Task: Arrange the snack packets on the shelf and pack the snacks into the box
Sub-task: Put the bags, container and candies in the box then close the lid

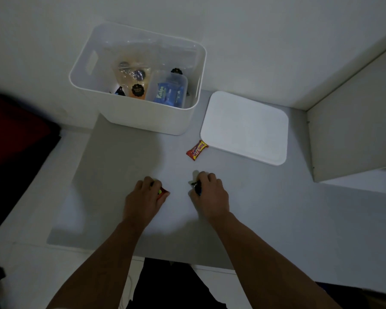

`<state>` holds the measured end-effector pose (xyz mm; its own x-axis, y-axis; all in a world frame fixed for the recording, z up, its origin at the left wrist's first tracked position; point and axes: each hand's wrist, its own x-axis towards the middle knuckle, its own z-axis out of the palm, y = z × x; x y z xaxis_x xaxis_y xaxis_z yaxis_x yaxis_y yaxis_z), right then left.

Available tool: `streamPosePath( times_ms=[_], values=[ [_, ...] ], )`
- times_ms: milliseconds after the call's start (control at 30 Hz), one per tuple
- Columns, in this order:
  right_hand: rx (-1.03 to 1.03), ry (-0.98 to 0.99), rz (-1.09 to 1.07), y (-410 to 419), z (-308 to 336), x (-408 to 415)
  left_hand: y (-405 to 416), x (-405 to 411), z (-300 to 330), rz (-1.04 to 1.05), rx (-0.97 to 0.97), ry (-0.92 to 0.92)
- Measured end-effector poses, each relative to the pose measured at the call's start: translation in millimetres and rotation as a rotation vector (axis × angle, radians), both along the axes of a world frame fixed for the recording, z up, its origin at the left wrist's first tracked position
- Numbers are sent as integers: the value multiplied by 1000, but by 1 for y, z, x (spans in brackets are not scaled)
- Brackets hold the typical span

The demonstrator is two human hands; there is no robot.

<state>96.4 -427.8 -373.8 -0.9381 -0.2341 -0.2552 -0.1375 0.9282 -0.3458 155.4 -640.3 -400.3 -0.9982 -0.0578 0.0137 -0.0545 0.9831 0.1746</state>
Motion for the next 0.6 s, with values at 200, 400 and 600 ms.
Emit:
streamPosePath(
  times_ms=[200,400,600],
  values=[
    [-126,-71,-55,-1,14,-30,7,-35,13,91,161,-14],
    [7,-7,79,-11,30,-93,13,-65,29,134,271,-12],
    [286,4,254,-24,35,-119,2,-68,47,135,238,-34]
  ],
)
